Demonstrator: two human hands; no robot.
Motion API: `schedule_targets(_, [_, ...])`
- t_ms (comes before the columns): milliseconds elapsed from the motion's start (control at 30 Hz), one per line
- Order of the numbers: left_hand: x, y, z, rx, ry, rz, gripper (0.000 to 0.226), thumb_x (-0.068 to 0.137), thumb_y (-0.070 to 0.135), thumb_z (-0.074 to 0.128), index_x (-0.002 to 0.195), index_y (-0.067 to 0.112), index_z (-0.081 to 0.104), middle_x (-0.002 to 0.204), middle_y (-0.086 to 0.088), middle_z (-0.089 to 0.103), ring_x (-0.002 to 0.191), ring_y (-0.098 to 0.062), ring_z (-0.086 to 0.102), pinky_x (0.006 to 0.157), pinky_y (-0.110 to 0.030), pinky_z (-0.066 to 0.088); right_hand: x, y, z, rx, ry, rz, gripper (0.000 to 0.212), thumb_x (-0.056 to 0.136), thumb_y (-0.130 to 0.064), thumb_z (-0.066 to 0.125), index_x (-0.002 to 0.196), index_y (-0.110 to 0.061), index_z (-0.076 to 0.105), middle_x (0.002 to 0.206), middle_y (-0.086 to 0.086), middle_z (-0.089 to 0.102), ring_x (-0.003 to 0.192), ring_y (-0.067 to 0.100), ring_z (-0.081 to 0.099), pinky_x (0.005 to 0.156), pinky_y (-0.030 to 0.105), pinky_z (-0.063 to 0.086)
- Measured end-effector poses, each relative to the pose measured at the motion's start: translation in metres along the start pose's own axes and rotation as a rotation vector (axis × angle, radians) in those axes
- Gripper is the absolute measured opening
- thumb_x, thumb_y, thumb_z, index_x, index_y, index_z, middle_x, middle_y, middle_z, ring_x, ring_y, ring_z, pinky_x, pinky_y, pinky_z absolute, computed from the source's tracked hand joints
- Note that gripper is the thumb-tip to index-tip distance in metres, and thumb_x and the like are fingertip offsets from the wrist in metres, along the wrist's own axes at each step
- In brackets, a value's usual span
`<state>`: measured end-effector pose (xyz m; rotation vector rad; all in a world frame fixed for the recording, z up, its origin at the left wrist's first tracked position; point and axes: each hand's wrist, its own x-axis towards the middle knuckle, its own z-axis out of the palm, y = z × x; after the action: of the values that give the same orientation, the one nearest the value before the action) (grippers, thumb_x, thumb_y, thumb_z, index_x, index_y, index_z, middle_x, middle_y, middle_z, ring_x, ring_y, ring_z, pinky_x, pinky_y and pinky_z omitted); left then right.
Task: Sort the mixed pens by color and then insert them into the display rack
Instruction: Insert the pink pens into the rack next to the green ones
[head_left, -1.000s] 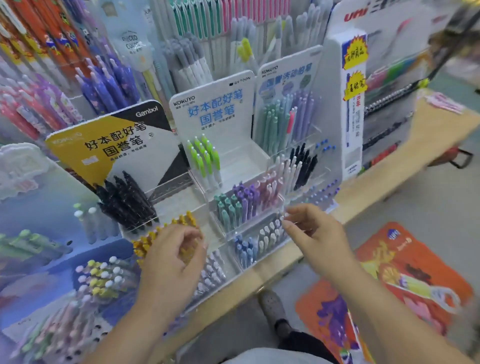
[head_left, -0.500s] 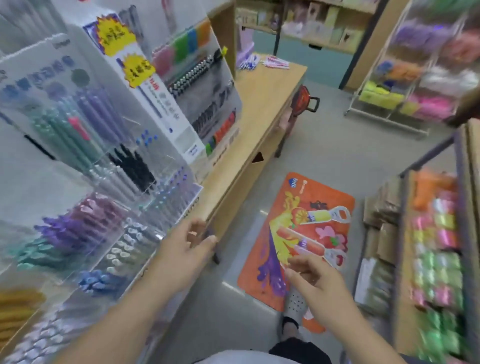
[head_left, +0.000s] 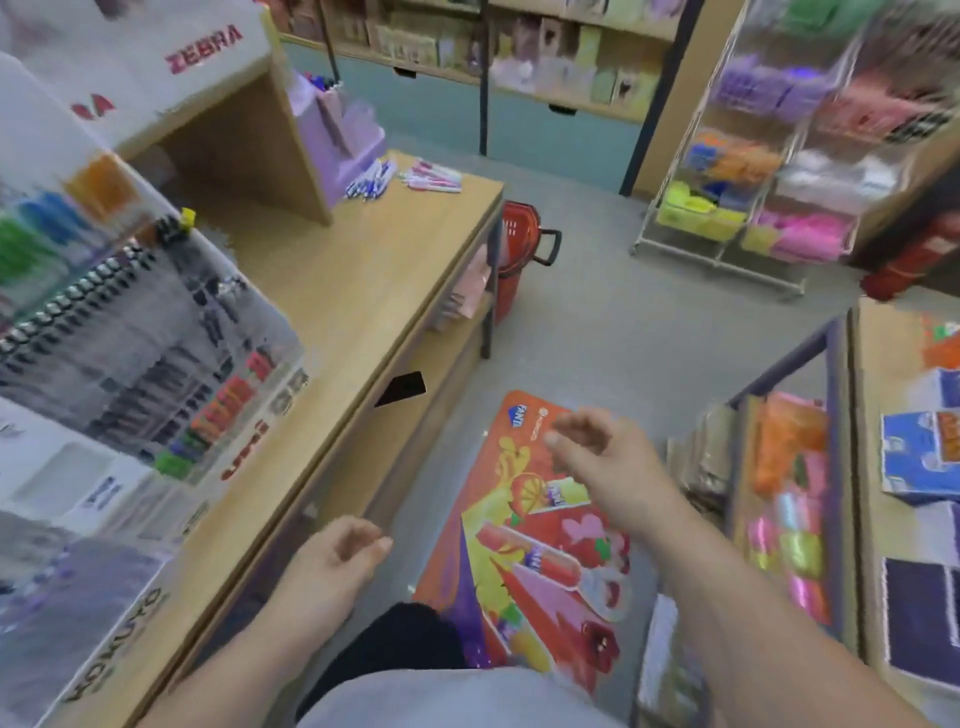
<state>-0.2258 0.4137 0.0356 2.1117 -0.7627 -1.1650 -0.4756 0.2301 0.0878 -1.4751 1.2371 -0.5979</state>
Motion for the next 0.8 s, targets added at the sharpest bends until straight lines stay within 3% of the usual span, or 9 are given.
schedule_targets(33, [0.012,0.006,0.005,0.006,-0.017,-0.027,0.008,0.085,0.040,0.072,0.081,0.033,0.069,0.075,0.006,0.068,0.075,-0.019,0.064,0.072,-0.038,0.048,0.018,-0.005,-0.008,0.025,0.000,0.004,0.013,0.083,-0.029,0.077,0.093,-0.023,0.070,0.088,0.004,0.072,0.087,0.027,0.070,0.084,0.047,0.058])
schedule_targets(100, [0.042,0.024,0.016,0.007,-0.056,-0.067,0.014,0.086,0.044,0.069,0.083,0.031,0.069,0.078,0.004,0.068,0.078,-0.020,0.063,0.074,-0.037,0.047,0.054,-0.005,-0.022,0.051,0.005,0.030,0.025,0.077,-0.043,0.075,0.096,-0.027,0.072,0.092,0.006,0.072,0.089,0.032,0.069,0.083,0.052,0.058])
schedule_targets(167, [0.083,0.047,0.026,0.011,-0.078,-0.078,0.012,0.091,0.039,0.066,0.084,0.029,0.069,0.078,0.002,0.067,0.077,-0.020,0.062,0.071,-0.035,0.045,0.091,0.000,-0.036,0.009,0.009,0.052,0.018,0.081,-0.039,0.075,0.096,-0.030,0.072,0.092,0.000,0.073,0.089,0.025,0.070,0.083,0.043,0.058])
schedule_targets(267, [0.156,0.094,0.042,0.036,-0.097,-0.031,0.012,0.093,0.035,0.065,0.086,0.026,0.068,0.078,0.000,0.068,0.075,-0.020,0.062,0.067,-0.034,0.043,0.142,0.013,-0.056,-0.025,0.032,0.141,0.010,0.088,-0.026,0.074,0.096,-0.027,0.069,0.092,-0.004,0.073,0.088,0.014,0.070,0.072,0.025,0.052])
schedule_targets(400, [0.268,0.190,0.054,0.069,-0.167,0.055,0.010,0.094,0.033,0.064,0.088,0.026,0.066,0.085,0.003,0.069,0.082,-0.018,0.064,0.071,-0.033,0.046,0.205,0.023,-0.084,-0.099,0.067,0.292,0.010,0.086,-0.025,0.075,0.093,-0.028,0.070,0.085,-0.009,0.073,0.083,0.008,0.069,0.072,0.028,0.054])
schedule_targets(533, [0.378,0.305,0.044,0.068,-0.193,0.165,0.013,0.090,0.041,0.065,0.089,0.028,0.067,0.086,0.006,0.070,0.085,-0.016,0.066,0.076,-0.035,0.050,0.278,0.011,-0.109,-0.079,0.111,0.390,0.010,0.086,-0.016,0.075,0.094,-0.019,0.070,0.085,0.001,0.073,0.070,0.008,0.068,0.061,0.017,0.048])
schedule_targets(633, [0.443,0.377,0.032,-0.005,-0.151,0.194,0.012,0.086,0.039,0.066,0.085,0.027,0.068,0.083,0.001,0.071,0.079,-0.019,0.066,0.071,-0.036,0.049,0.343,-0.007,-0.121,-0.061,0.130,0.382,0.008,0.087,-0.012,0.074,0.093,-0.016,0.072,0.084,0.004,0.073,0.067,0.004,0.066,0.060,0.014,0.047])
schedule_targets(800, [0.528,0.433,0.020,-0.086,-0.074,0.139,0.009,0.095,0.028,0.063,0.092,0.020,0.066,0.092,-0.007,0.070,0.085,-0.023,0.066,0.073,-0.036,0.046,0.470,-0.032,-0.137,-0.034,0.074,0.386,0.007,0.087,-0.006,0.072,0.093,-0.010,0.070,0.083,0.008,0.072,0.059,0.001,0.064,0.055,0.011,0.046])
